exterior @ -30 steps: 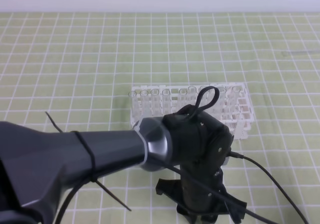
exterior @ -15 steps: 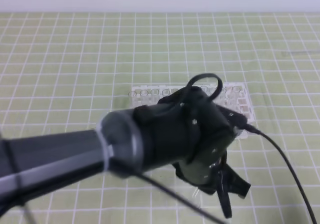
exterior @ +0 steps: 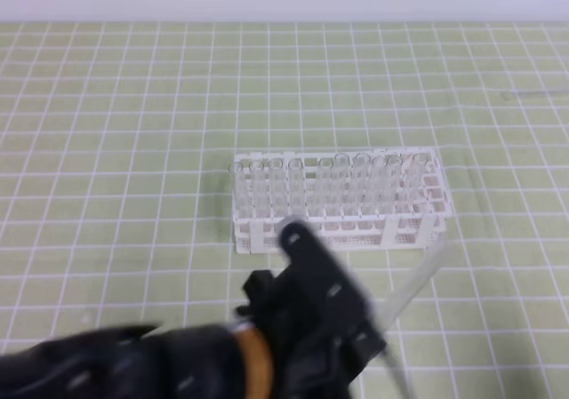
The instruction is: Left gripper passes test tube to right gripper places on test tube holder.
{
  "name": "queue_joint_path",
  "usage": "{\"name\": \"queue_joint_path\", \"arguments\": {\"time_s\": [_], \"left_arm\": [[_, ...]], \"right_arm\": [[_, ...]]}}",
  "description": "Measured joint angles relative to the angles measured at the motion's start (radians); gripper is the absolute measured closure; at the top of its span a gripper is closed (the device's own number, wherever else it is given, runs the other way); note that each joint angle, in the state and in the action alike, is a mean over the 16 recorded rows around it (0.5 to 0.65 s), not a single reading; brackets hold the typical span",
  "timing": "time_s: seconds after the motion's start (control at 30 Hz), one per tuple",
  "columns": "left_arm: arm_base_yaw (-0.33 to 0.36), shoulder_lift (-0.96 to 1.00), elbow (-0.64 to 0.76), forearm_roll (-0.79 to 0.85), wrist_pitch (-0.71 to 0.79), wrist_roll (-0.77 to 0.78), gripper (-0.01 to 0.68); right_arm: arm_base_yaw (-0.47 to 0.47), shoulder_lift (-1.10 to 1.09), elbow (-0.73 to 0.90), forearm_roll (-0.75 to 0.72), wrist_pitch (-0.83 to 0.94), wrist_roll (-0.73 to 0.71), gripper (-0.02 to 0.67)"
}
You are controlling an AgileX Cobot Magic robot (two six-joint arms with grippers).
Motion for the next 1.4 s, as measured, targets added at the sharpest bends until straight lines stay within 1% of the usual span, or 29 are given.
{"name": "queue_joint_path", "arguments": {"time_s": [0.1, 0.23, 0.4, 0.7, 0.77, 0.83, 0.9, 0.97, 1.1, 1.27, 1.33, 1.4], "left_arm": [[0.002, -0.058, 0.087, 0.041, -0.089, -0.003, 0.545], [0.004, -0.11, 0.157, 0.085, -0.149, -0.007, 0.546], [0.005, -0.127, 0.182, 0.105, -0.153, -0.011, 0.549], [0.005, -0.127, 0.185, 0.107, -0.164, -0.015, 0.553], [0.005, -0.127, 0.185, 0.108, -0.169, -0.015, 0.552], [0.005, -0.127, 0.185, 0.108, -0.175, -0.015, 0.552], [0.005, -0.126, 0.185, 0.108, -0.181, -0.015, 0.551], [0.005, -0.126, 0.185, 0.108, -0.189, -0.015, 0.551], [0.005, -0.126, 0.185, 0.108, -0.206, -0.015, 0.551], [0.005, -0.125, 0.185, 0.108, -0.234, -0.015, 0.552], [0.005, -0.125, 0.185, 0.108, -0.245, -0.015, 0.552], [0.005, -0.124, 0.185, 0.108, -0.255, -0.015, 0.552]], "right_arm": [[0.0, 0.0, 0.0, 0.0, 0.0, 0.0, 0.666], [0.0, 0.0, 0.0, 0.0, 0.0, 0.0, 0.666], [0.0, 0.0, 0.0, 0.0, 0.0, 0.0, 0.666], [0.0, 0.0, 0.0, -0.014, 0.0, 0.0, 0.666], [0.0, 0.0, 0.0, -0.001, -0.003, 0.001, 0.666], [0.0, 0.0, 0.0, 0.048, -0.014, 0.001, 0.666], [0.0, 0.0, 0.0, 0.135, -0.033, 0.002, 0.666], [0.0, 0.0, 0.0, 0.262, -0.056, 0.002, 0.666], [0.0, 0.0, -0.001, 0.58, -0.122, 0.003, 0.666], [0.0, 0.0, -0.001, 1.006, -0.27, 0.004, 0.666], [0.0, 0.0, -0.001, 1.146, -0.332, 0.004, 0.666], [0.0, 0.0, -0.002, 1.247, -0.384, 0.004, 0.666]]}}
